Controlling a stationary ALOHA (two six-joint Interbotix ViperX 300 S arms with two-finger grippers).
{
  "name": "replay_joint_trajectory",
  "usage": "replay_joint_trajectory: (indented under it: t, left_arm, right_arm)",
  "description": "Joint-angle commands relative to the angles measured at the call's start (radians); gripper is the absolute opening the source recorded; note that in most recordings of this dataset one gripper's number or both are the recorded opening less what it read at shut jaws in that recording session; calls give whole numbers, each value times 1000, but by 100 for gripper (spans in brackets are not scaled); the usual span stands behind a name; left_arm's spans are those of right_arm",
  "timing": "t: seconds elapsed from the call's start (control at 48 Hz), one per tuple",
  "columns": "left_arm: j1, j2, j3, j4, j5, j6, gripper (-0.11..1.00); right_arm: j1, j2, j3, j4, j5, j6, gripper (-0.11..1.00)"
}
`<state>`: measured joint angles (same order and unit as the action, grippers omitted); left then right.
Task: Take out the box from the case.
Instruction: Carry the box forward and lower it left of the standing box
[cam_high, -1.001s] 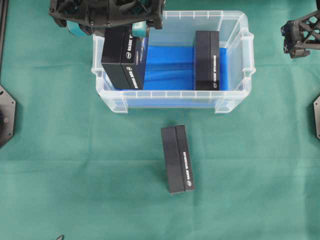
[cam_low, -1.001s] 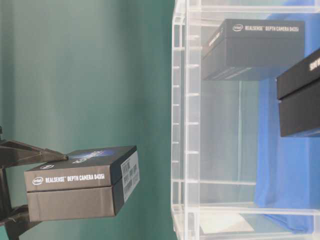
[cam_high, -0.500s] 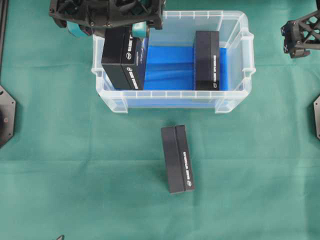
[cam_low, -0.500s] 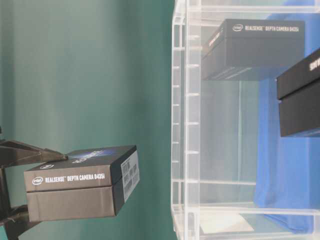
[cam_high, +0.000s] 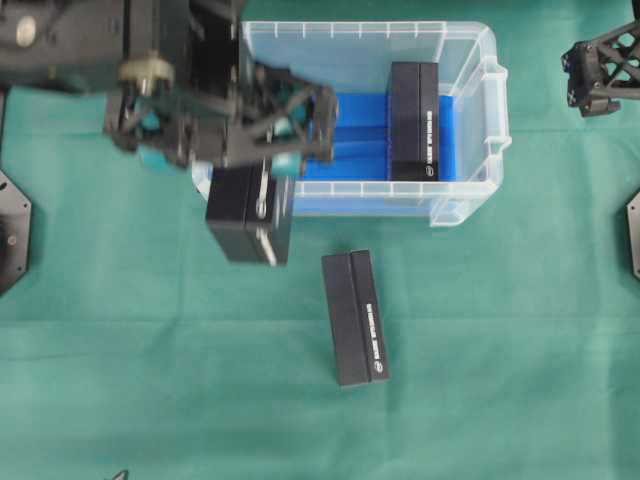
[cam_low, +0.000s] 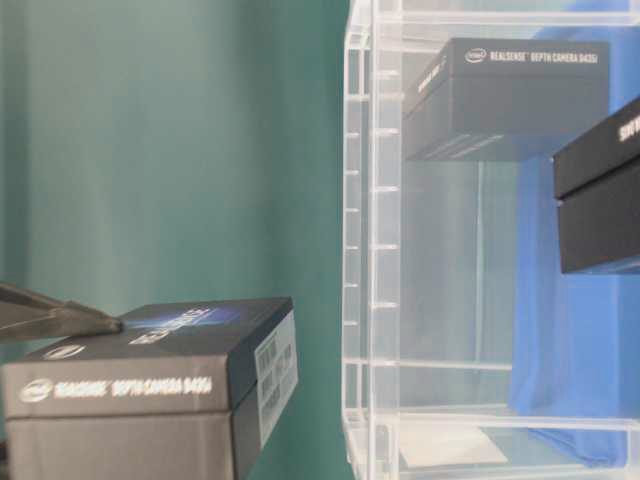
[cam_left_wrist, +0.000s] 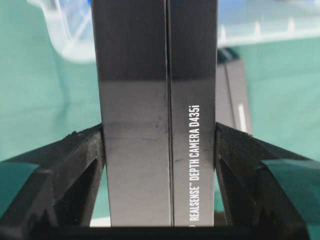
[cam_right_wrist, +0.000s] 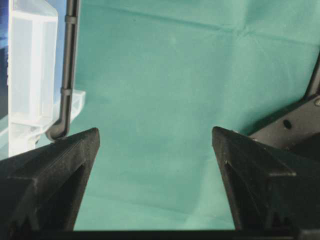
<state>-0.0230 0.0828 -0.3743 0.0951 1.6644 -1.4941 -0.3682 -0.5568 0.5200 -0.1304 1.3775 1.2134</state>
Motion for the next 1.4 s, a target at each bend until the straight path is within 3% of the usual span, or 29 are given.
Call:
replay_joint_trajectory:
  t: [0.0, 0.354, 0.521, 0.938, 1.376]
  left_arm:
    - [-46, -40, -15, 8, 2, -38, 61]
    - [-212, -28, -17, 9, 2, -242, 61]
    - [-249, -23, -21, 9, 2, -291, 61]
    - [-262, -20, 12, 21, -9, -299, 61]
    - [-268, -21, 241, 57, -202, -305, 61]
  right_arm:
    - [2, -8, -9, 2, -3, -2, 90]
    - [2, -8, -9, 2, -3, -5, 90]
    - [2, -8, -9, -3, -3, -5, 90]
    - [2, -8, -9, -2, -3, -3, 90]
    - [2, -8, -9, -2, -2, 0, 90]
